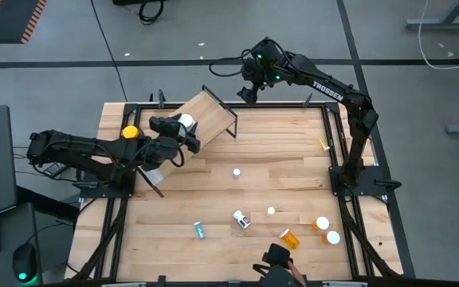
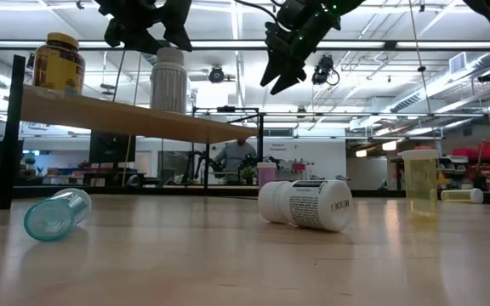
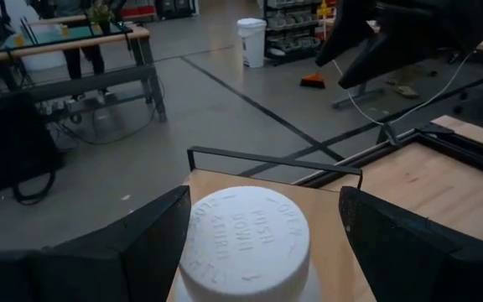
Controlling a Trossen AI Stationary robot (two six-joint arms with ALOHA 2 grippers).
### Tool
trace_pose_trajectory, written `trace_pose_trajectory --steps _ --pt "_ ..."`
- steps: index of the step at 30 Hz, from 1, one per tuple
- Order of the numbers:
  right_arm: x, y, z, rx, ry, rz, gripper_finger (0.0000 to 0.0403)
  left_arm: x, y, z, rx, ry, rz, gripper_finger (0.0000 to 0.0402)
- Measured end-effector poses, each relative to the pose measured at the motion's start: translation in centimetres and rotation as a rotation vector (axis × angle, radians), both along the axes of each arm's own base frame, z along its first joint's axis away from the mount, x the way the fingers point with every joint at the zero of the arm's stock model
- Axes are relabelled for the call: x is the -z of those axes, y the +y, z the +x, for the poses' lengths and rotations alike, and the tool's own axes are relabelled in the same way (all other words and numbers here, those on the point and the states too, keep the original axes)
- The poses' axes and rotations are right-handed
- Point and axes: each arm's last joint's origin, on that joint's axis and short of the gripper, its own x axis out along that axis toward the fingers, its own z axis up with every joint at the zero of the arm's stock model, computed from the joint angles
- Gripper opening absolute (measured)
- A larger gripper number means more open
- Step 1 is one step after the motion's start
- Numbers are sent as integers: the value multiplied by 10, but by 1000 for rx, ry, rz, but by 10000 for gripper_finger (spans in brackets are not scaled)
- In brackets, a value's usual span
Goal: Pick and place medicine bottles onto shelf by color
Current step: Put the large white pill bottle on the shelf
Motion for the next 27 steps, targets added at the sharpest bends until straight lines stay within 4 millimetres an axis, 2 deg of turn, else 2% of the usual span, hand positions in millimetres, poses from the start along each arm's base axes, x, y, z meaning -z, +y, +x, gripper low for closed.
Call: trace_pose_trajectory --steps 27 --pt "1 0 -1 -3 11 5 356 1 1 -2 4 70 28 315"
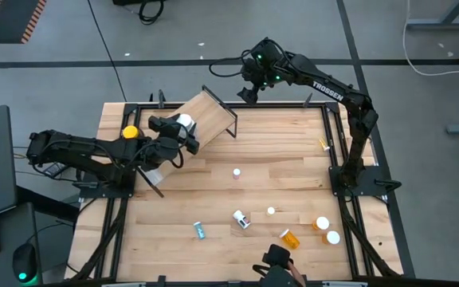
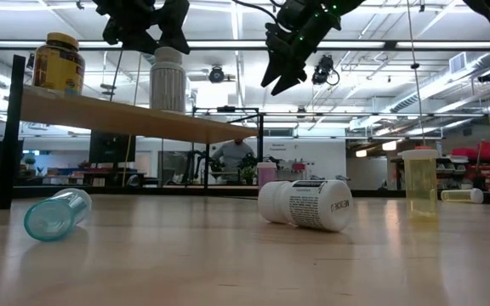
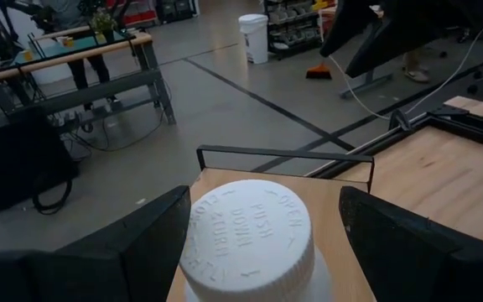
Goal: Pick and place medicine bottles onto shelf by color
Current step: Put the large white pill bottle on the shelf
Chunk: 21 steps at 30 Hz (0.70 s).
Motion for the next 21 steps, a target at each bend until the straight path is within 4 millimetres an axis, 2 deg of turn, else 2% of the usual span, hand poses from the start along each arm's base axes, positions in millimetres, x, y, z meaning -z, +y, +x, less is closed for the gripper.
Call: trace_pose_trajectory --steps 5,21 --pt "0 0 0 -5 2 -5 356 -2 1 0 6 -26 -9 315" --pt "0 -1 -1 -9 5 -11 356 -4 0 1 36 66 61 314"
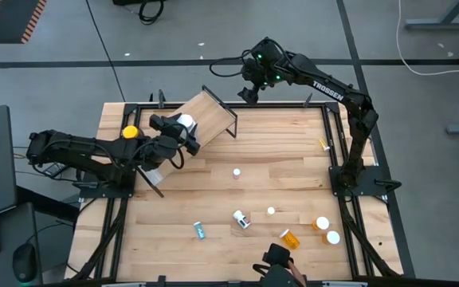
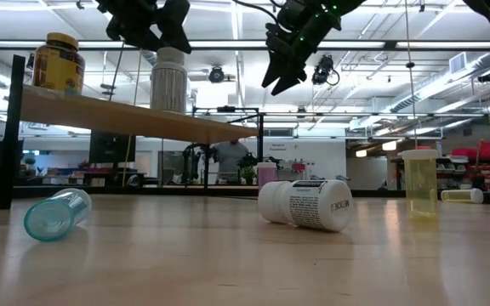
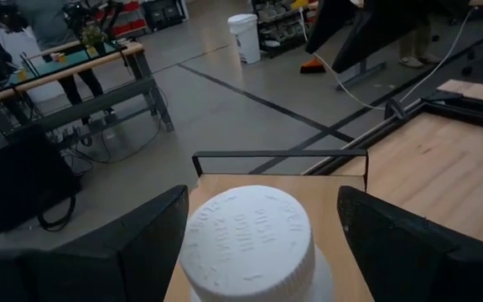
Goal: Pick and place medicine bottles onto shelf by color
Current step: Put the large white pill bottle on the shelf
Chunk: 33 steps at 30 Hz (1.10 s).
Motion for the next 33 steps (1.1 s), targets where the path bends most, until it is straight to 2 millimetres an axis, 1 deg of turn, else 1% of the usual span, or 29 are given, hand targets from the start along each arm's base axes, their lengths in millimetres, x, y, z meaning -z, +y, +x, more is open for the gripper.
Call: trace_pose_trajectory --steps 6,17,21,29,33 --pt "0 0 0 6 -2 5 356 2 -2 0 31 28 -10 314" --pt "1 0 -1 7 6 13 356 3 -4 0 61 30 -25 314" --pt "1 1 -1 7 15 19 356 4 -5 -2 43 -12 -64 314" --pt "2 1 -2 7 23 26 356 8 -6 -5 35 30 -72 313" --pt "2 1 -2 7 23 26 356 7 -8 -7 48 38 -66 313"
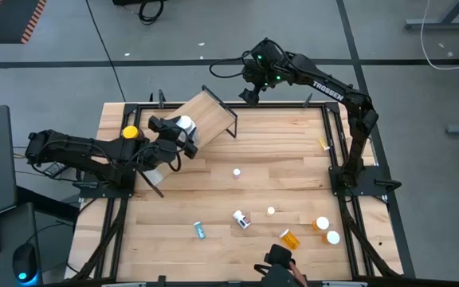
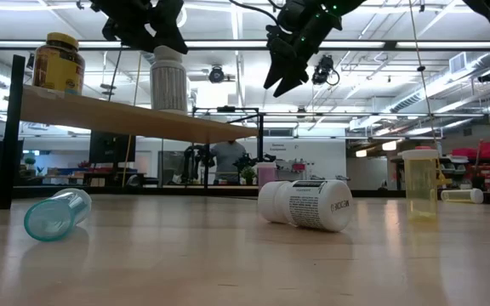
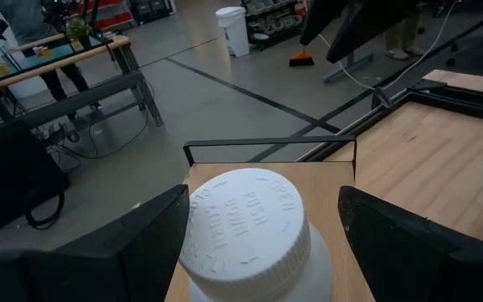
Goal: Pick and place medicine bottles onto shelf by color
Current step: Put the large white pill bottle on the shelf
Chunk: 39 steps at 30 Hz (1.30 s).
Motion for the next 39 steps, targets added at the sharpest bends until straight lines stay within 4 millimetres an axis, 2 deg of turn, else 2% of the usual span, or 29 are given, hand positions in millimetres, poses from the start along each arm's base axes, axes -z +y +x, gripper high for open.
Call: trace_pose_trajectory --steps 10,14,18,24,31,35,39 --pt "0 0 0 0 0 0 356 -19 -8 0 48 12 23 315" --pt "0 0 0 0 0 0 356 -20 -3 -4 36 70 4 315" --pt "0 0 0 0 0 0 356 -18 3 -5 78 77 -83 316" --pt "0 0 0 1 0 0 356 -28 8 -8 62 80 -123 316" --pt "0 0 0 0 2 1 356 -27 12 -9 37 60 -153 315" --pt "1 0 -1 0 10 7 356 -27 12 -9 32 52 -165 301" --pt "1 0 -1 -1 12 6 356 -26 12 -9 40 61 -177 269"
